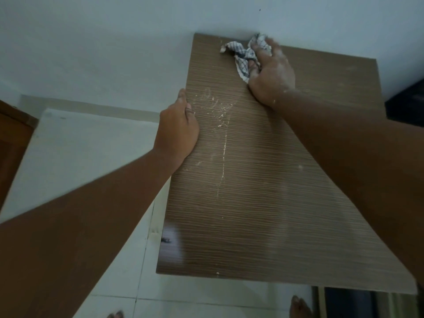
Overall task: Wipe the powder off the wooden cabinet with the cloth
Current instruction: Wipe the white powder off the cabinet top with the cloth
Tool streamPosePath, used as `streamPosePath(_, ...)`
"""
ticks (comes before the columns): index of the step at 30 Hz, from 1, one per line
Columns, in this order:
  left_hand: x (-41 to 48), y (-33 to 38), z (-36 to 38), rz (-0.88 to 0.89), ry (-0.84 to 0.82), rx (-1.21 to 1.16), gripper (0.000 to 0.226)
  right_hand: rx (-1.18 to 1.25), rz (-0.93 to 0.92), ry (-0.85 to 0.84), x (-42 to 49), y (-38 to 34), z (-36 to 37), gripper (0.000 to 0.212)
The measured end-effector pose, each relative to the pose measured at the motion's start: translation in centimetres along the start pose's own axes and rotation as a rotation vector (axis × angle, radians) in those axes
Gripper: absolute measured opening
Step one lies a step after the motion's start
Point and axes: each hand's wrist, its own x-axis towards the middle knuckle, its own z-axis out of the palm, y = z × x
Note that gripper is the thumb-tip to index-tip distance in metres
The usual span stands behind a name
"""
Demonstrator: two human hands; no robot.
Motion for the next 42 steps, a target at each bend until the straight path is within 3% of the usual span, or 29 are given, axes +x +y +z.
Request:
streamPosePath(8,0.1,0.2,0.0,-0.031,-0.010,0.033,0.046,-0.044,-0.232,-0.137,-1.4,-3.0,0.7,0.051)
streamPosePath(17,0.0,-0.3,-0.2,-0.052,-0.043,-0.008,0.032,0.011,-0.495,-0.192,-10.7,-3.9,1.3,0.047)
streamPosePath(20,-0.2,-0.4,-0.3,-0.023,-0.024,-0.022,0.044,0.018,-0.539,-0.207,-14.0,-3.6,1.3,0.042)
streamPosePath(26,-0.8,-0.1,-0.6,-0.029,0.000,-0.047,0.038,0.064,-0.619,-0.179,-19.4,-2.6,2.0,0.039)
streamPosePath(42,-2.0,-0.7,-0.9,0.028,0.001,-0.020,0.036,0.101,-0.712,-0.365,-33.3,-2.7,1.9,0.050)
